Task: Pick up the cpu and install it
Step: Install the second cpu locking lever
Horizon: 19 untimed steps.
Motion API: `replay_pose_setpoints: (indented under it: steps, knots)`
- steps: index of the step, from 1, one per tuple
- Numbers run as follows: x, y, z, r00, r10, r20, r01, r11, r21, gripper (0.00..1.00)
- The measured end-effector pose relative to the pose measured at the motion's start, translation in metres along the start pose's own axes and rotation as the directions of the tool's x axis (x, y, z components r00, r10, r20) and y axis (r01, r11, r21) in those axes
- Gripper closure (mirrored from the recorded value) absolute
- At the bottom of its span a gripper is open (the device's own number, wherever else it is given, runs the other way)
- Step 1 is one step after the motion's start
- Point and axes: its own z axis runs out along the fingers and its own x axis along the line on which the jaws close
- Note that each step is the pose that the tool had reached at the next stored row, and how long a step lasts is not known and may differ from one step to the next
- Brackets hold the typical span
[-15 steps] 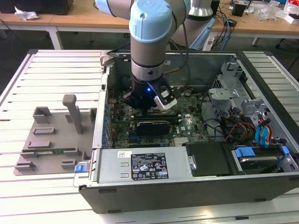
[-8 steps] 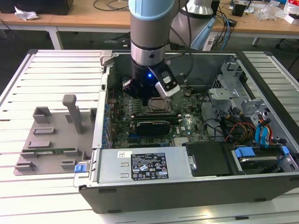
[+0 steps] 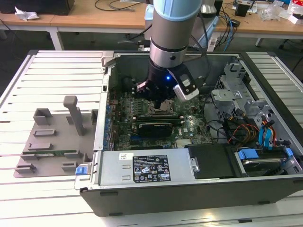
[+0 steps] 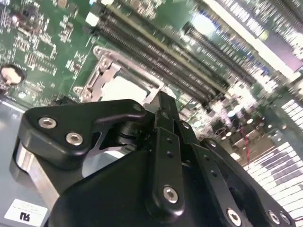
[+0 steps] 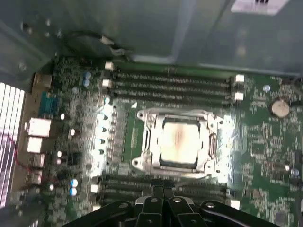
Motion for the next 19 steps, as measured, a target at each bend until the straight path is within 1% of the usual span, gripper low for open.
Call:
replay_pose_setpoints:
  steps: [1, 2, 3, 4, 5, 9, 11, 14, 15, 16, 19]
  knots:
    - [0.0002, -0.0021, 0.0004, 1.0000, 0.000, 0.0001, 0.000, 1.0000, -0.0054, 0.89]
    - [0.0005, -0.0035, 0.0009, 1.0000, 0.000, 0.0014, 0.000, 0.9998, -0.0218, 0.89]
    - [0.0008, -0.0048, 0.0014, 1.0000, 0.000, 0.0019, 0.000, 0.9996, -0.0273, 0.89]
    - [0.0016, -0.0086, 0.0017, 1.0000, 0.000, 0.0021, 0.000, 0.9996, -0.0299, 0.89]
    - [0.0020, -0.0100, 0.0030, 1.0000, 0.000, 0.0023, 0.000, 0.9995, -0.0325, 0.89]
    - [0.0031, -0.0108, 0.0096, 1.0000, 0.000, 0.0019, 0.000, 0.9994, -0.0348, 0.89]
    - [0.0050, -0.0110, 0.0131, 1.0000, 0.000, 0.0019, 0.000, 0.9994, -0.0352, 0.89]
    - [0.0081, -0.0111, 0.0166, 1.0000, 0.000, 0.0019, 0.000, 0.9994, -0.0352, 0.89]
    - [0.0097, -0.0113, 0.0190, 1.0000, 0.000, 0.0019, 0.000, 0.9994, -0.0352, 0.89]
    - [0.0128, -0.0115, 0.0230, 1.0000, 0.000, 0.0019, 0.000, 0.9994, -0.0352, 0.89]
    - [0.0187, -0.0117, 0.0295, 1.0000, 0.000, 0.0019, 0.000, 0.9994, -0.0353, 0.89]
